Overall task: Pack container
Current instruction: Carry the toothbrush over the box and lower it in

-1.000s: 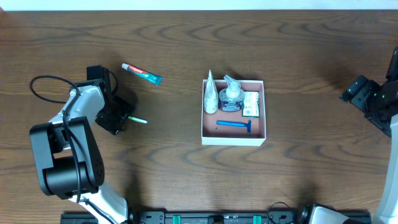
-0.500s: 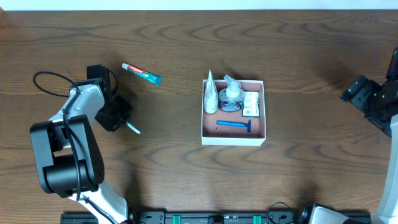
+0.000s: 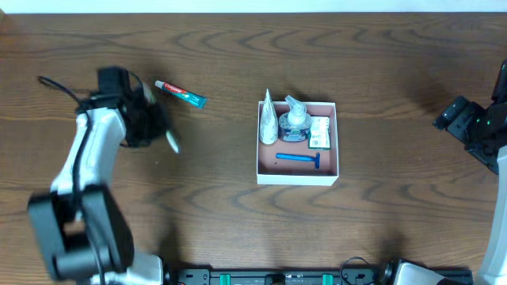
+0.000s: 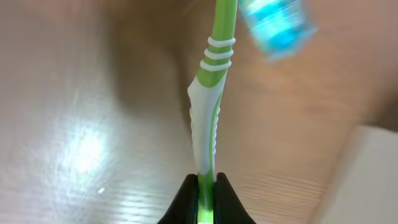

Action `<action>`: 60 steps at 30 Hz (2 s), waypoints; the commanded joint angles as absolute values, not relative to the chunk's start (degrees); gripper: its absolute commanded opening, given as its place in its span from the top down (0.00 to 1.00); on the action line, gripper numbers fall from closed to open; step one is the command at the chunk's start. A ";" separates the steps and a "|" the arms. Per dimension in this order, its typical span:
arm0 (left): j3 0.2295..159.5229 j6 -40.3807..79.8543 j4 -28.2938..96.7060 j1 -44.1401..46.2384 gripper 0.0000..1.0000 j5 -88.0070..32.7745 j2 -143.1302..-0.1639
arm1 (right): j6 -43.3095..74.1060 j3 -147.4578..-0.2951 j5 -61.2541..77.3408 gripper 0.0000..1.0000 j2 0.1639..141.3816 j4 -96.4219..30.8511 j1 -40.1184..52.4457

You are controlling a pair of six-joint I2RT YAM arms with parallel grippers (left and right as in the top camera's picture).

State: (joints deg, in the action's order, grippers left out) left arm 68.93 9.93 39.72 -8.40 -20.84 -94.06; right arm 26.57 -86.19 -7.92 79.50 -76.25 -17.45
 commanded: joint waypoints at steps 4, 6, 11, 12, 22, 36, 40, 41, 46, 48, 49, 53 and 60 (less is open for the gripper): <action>72.64 -9.93 38.48 0.19 0.94 -23.79 -76.58 | 27.18 -86.89 -8.14 0.01 79.53 -76.29 -17.82; 72.64 -16.86 37.63 4.82 0.94 -23.79 -71.90 | 27.18 -86.89 -8.14 0.01 79.53 -76.29 -17.82; 72.62 -26.85 34.28 17.34 0.94 -24.25 -63.77 | 27.18 -86.91 -8.14 0.01 79.53 -76.29 -17.82; 72.62 -28.01 34.04 19.07 0.94 -24.27 -63.18 | 27.18 -86.91 -8.14 0.01 79.53 -76.27 -17.82; 72.53 -36.88 39.00 35.03 0.94 -21.82 -67.53 | 27.18 -86.89 -8.14 0.01 79.53 -76.29 -17.82; 72.51 -46.61 40.05 46.33 0.94 -10.41 -84.14 | 27.18 -86.89 -8.14 0.01 79.53 -76.29 -17.82; 72.51 -48.23 40.07 49.60 0.94 -1.52 -88.31 | 27.18 -86.91 -8.14 0.01 79.53 -76.29 -17.82; 72.51 -48.73 40.03 50.09 0.94 0.56 -89.32 | 27.18 -86.91 -8.14 0.01 79.53 -76.29 -17.82; 72.51 -49.71 39.53 50.87 0.94 6.98 -94.37 | 27.18 -86.91 -8.14 0.01 79.53 -76.27 -17.82; 72.51 -49.69 39.29 50.87 0.94 7.62 -96.12 | 27.18 -86.89 -8.14 0.01 79.53 -76.29 -17.82; 72.51 -49.67 39.13 50.87 0.94 7.64 -96.75 | 27.18 -86.89 -8.14 0.01 79.53 -76.29 -17.82; 72.51 -48.77 37.56 50.87 0.94 9.74 -98.19 | 27.18 -86.91 -8.14 0.01 79.53 -76.29 -17.82; 72.51 -48.80 35.92 50.87 0.92 9.91 -98.21 | 27.18 -86.89 -8.14 0.01 79.53 -76.27 -17.82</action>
State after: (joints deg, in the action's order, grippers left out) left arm 72.36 -48.49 35.94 50.81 8.60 -98.26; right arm 26.57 -86.19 -7.92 79.50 -76.25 -17.45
